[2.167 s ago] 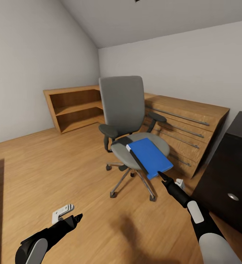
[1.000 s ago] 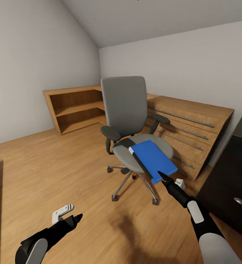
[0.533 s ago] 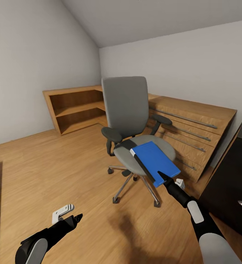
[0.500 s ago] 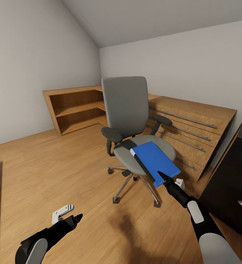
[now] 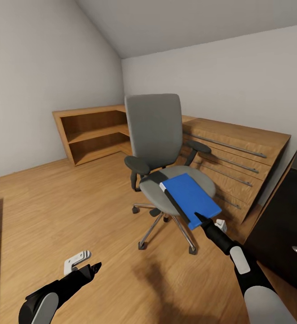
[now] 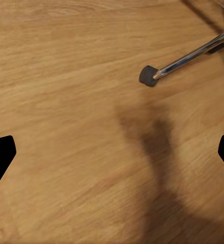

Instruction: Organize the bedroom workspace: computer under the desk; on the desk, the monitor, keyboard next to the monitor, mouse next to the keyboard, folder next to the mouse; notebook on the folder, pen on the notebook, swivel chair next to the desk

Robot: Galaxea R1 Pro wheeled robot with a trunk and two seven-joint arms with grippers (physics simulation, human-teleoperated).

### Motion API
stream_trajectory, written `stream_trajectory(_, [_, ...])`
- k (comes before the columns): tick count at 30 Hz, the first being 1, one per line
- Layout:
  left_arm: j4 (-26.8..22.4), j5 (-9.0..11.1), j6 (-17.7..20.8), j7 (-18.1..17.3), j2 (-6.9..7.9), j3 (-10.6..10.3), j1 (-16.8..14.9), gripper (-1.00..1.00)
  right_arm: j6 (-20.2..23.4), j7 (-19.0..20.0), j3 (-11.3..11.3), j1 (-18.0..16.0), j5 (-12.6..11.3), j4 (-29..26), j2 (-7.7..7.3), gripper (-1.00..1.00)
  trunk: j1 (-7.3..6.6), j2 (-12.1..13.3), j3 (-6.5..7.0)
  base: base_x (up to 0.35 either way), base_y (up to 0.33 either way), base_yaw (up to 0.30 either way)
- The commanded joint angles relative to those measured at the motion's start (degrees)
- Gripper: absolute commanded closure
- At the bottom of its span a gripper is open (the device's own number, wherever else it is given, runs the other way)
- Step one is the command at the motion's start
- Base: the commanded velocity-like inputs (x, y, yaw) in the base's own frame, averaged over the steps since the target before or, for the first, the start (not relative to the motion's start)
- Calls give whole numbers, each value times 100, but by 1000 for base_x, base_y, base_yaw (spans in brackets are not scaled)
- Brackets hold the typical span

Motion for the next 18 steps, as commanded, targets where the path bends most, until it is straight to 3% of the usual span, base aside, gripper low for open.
stream_trajectory(1, [-6,61,19,49,1,0,-3,-100,45,10,-14,-2,-28,-2,1,100,-1,-2,-5,0,0,0])
stream_trajectory(15, [43,61,10,58,1,0,-3,-100,45,10,-11,0,-19,-13,1,100,-1,-2,-5,0,0,0])
stream_trajectory(18, [47,53,3,65,1,0,-3,-100,45,10,-16,-2,-32,-22,0,100,-9,2,61,0,0,0])
